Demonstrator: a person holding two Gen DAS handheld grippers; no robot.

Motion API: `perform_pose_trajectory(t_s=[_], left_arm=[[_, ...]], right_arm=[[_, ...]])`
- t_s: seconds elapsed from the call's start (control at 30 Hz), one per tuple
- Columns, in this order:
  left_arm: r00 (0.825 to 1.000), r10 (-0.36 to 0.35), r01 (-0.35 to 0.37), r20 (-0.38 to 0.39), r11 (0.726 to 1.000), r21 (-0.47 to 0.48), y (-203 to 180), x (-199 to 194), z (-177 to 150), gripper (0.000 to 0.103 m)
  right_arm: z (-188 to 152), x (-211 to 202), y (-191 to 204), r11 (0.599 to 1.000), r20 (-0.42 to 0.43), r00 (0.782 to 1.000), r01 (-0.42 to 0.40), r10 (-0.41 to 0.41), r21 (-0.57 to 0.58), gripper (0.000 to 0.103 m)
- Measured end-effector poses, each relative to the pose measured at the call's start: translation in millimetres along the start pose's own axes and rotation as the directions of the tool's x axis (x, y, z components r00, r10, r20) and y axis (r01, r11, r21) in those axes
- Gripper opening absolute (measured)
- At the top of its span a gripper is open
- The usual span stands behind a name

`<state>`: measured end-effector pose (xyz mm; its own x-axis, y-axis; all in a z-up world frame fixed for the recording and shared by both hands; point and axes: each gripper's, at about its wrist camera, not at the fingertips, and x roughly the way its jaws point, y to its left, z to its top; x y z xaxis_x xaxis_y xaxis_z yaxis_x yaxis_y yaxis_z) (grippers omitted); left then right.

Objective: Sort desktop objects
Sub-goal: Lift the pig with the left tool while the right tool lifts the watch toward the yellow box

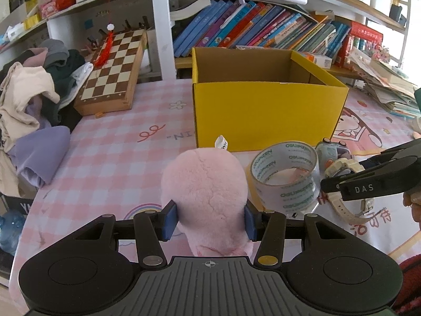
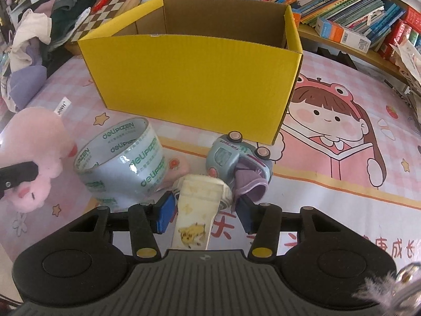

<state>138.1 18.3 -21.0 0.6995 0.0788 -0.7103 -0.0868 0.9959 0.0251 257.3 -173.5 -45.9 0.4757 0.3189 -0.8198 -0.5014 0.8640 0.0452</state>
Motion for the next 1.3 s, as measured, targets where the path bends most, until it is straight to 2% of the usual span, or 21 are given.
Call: perform_pose_trajectory(t_s=[0.8, 1.3], left_arm=[[0.994, -0.087, 0.083, 0.059, 0.994, 0.066, 0.9, -21.5, -1.5, 0.049], [0.983, -0.141, 0.124, 0.117, 0.982, 0.142, -0.5, -40.2, 2.7, 0.049]], right_arm=[[-23.1, -53.8, 4.4, 0.993, 0.071, 0.995, 0.062, -0.069, 0.096, 0.047], [-26.4, -79.9, 15.5, 0.991, 0.112, 0.989, 0.079, -0.092, 0.110, 0.047]])
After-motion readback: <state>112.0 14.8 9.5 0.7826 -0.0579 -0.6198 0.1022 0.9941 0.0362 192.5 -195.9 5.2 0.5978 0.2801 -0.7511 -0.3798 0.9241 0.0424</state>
